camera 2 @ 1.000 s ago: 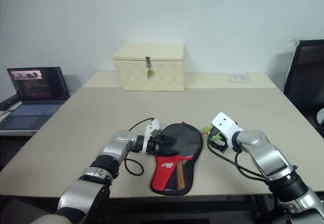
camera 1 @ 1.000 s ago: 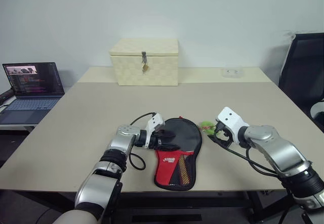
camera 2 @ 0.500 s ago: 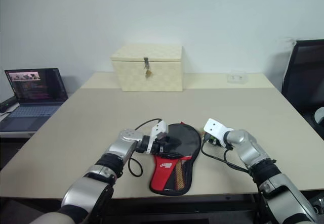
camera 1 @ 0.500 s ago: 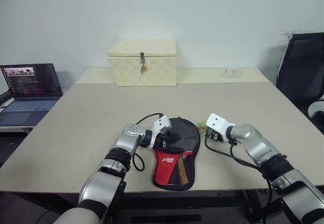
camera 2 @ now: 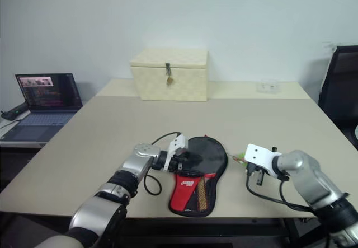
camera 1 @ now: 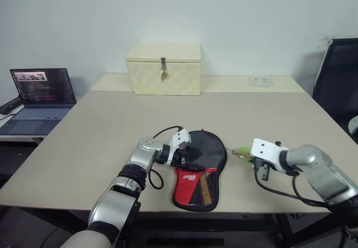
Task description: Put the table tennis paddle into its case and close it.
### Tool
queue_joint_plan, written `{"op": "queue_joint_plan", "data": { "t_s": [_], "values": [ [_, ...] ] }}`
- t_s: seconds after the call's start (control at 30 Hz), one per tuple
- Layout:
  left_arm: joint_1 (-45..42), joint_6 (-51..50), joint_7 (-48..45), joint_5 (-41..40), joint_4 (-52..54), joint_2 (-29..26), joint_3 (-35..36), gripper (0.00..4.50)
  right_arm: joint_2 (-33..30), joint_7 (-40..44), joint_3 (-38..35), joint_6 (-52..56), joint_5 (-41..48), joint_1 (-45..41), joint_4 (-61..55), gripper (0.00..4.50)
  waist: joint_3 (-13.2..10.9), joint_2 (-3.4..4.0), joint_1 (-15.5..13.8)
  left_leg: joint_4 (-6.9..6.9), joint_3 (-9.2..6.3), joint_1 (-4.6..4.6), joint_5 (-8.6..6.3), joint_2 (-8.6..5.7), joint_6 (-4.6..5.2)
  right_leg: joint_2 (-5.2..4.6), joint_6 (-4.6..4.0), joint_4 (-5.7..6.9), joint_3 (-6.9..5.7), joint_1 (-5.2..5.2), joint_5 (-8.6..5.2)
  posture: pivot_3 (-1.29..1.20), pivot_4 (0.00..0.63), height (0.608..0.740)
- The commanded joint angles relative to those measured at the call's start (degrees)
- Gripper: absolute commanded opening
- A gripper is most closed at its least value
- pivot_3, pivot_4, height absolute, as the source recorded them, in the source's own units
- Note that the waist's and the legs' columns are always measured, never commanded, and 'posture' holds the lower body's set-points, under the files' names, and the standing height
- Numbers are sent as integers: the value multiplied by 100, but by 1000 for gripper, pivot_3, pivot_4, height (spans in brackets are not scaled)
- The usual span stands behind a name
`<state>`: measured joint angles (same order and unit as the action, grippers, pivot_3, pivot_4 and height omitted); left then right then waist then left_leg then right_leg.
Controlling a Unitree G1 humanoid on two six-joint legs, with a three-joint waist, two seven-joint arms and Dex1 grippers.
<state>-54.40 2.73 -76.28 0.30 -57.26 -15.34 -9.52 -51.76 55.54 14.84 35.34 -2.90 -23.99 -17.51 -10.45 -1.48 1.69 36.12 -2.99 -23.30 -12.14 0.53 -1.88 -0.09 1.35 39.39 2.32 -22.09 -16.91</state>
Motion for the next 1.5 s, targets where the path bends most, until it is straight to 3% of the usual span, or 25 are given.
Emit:
{"op": "queue_joint_plan", "data": {
  "t_s": [0.03,0.33,0.63,0.83,1.03,1.27,1.43,1.5],
  "values": [
    [46,-154,95,157,-249,93,-142,3883,-176,247,-190,740,384,291,-1221,37,0,0,-1,1,-1,2,0,0,0,0,1,1,-1,3,-1,0,150,740],
    [-110,-130,316,208,-499,298,-157,3883,-487,338,90,1615,826,1017,-2957,37,0,0,-24,0,-8,2,0,-3,0,-6,13,-38,-10,23,3,0,150,740],
    [-190,-64,643,323,-757,555,-204,3883,-619,454,-120,2629,2145,1191,-4180,37,1,-1,-91,-2,-12,-1,-2,-5,0,-10,17,-44,-14,26,1,0,150,740],
    [-297,-12,853,418,-938,719,-226,3883,-637,115,9,2760,2932,1042,-4249,37,2,-4,-88,2,-8,40,-2,-2,0,-10,23,-51,-11,69,3,0,150,740],
    [-387,88,1010,538,-1091,855,-223,3883,-182,-669,685,2913,3658,677,-4249,37,3,-6,-78,-2,-8,36,-2,-1,0,-9,24,-54,-11,66,2,0,150,740],
    [-339,158,1011,543,-1119,835,-181,3883,-189,-1094,462,3156,3928,505,-4249,37,3,-6,-77,-2,-8,37,-3,-1,0,-11,25,-58,-10,67,1,0,150,740],
    [-209,159,1097,426,-1034,683,-38,3883,-258,-964,-618,3325,4419,311,-3820,1679,4,-8,-59,-2,-6,38,-3,0,0,-10,25,-57,-9,67,1,0,150,740],
    [-143,119,1088,344,-932,604,46,3883,-238,-882,-1084,3403,4678,166,-3412,1930,4,-8,-22,-2,-6,40,-3,2,0,-10,25,-57,-9,68,1,0,150,740]
  ]
}}
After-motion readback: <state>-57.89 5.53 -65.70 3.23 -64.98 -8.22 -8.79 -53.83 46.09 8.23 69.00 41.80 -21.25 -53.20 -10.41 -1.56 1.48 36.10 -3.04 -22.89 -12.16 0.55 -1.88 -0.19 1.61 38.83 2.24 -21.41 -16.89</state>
